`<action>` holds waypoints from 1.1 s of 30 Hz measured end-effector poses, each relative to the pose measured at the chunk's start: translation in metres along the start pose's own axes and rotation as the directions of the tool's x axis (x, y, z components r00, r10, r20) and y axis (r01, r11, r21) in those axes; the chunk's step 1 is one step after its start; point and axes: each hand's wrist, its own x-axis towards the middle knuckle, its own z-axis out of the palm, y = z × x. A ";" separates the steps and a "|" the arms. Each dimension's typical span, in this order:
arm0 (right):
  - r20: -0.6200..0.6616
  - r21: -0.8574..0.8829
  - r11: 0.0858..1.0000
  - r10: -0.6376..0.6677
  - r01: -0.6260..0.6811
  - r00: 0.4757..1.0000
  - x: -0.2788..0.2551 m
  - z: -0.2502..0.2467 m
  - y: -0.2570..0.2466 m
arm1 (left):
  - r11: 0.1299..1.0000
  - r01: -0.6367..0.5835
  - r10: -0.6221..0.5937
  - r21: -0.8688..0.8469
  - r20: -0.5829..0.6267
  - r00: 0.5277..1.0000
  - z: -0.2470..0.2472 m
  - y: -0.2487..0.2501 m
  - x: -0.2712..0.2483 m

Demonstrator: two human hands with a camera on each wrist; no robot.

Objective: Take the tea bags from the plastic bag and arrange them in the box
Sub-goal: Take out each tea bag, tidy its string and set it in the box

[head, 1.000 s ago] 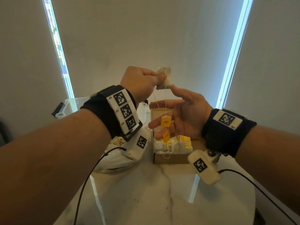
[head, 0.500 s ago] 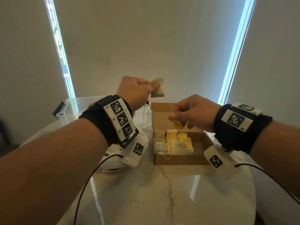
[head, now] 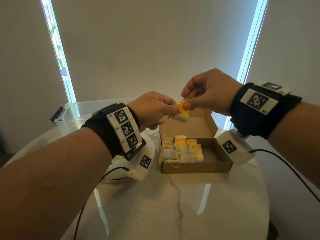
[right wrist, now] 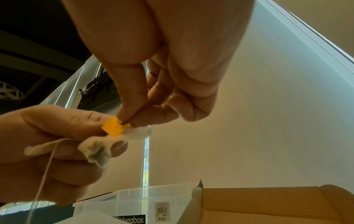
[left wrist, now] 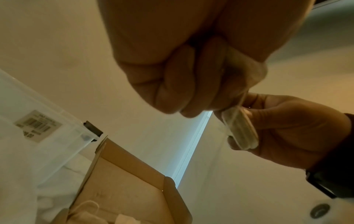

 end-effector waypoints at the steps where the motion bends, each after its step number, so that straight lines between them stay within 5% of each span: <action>1: 0.007 -0.017 1.000 0.009 -0.009 1.000 0.001 0.000 0.000 | 1.000 -0.005 0.005 -0.018 0.014 1.000 0.000 -0.001 0.001; 6: 0.008 -0.107 0.994 0.017 -0.017 1.000 0.006 0.003 0.001 | 0.998 -0.064 0.063 0.017 0.031 0.998 0.003 -0.003 0.002; 13: 0.135 -0.205 0.973 0.132 -0.103 0.982 0.014 -0.004 -0.001 | 0.992 -0.118 0.123 0.050 -0.113 0.986 0.008 -0.005 0.011; 23: 0.202 -0.370 0.927 0.152 -0.068 0.968 0.006 -0.003 0.012 | 0.976 -0.042 0.070 0.213 -0.126 0.989 0.033 -0.013 0.011; 28: 0.332 -0.634 0.768 0.382 -0.096 0.863 0.000 0.017 0.049 | 0.756 0.066 -0.110 0.651 0.028 0.994 0.042 -0.022 0.004; 33: 0.389 -0.669 0.735 0.476 -0.114 0.789 -0.004 0.035 0.081 | 0.582 0.116 -0.259 0.805 0.049 0.965 0.051 -0.033 0.003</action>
